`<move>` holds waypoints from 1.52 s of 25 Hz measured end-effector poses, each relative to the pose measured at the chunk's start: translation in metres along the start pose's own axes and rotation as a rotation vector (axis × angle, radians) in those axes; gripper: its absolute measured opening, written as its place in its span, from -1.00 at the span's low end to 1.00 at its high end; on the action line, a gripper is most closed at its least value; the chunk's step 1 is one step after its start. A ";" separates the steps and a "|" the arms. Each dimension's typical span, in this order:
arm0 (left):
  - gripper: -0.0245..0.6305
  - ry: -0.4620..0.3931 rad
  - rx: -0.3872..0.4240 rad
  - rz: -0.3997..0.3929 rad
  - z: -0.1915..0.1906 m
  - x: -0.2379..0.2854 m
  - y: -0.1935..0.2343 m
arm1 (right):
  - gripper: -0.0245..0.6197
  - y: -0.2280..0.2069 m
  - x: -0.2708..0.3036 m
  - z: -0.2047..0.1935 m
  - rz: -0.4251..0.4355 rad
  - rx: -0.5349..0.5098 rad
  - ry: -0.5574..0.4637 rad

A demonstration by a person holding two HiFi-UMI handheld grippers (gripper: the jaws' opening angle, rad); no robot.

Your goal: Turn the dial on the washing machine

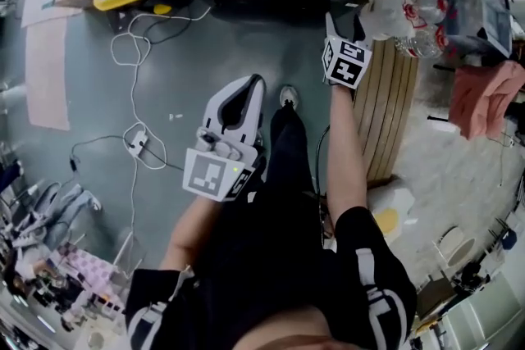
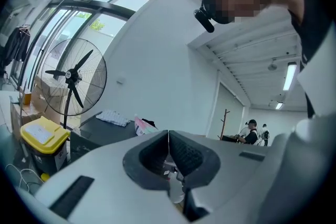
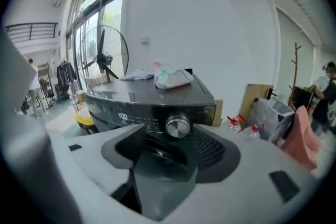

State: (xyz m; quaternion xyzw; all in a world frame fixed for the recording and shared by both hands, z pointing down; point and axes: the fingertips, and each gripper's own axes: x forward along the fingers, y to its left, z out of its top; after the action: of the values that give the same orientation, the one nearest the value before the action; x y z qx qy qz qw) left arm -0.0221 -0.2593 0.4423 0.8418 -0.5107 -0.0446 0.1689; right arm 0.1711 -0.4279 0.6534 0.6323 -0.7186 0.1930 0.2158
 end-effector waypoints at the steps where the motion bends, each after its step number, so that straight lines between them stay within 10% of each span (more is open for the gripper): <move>1: -0.85 -0.013 0.006 -0.006 0.010 -0.016 -0.005 | 0.00 0.005 -0.024 0.003 0.007 0.030 -0.010; 13: -0.85 -0.067 0.058 -0.042 0.056 -0.115 -0.026 | 0.00 0.034 -0.105 0.007 -0.022 -0.007 -0.048; 38: -0.85 0.050 -0.015 0.007 -0.012 0.102 0.017 | -0.03 -0.023 0.114 -0.013 0.019 -0.082 0.076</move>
State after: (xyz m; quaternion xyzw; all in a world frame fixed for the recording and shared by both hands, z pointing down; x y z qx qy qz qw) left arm 0.0147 -0.3527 0.4695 0.8395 -0.5090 -0.0267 0.1883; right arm 0.1826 -0.5178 0.7271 0.6082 -0.7232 0.1895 0.2668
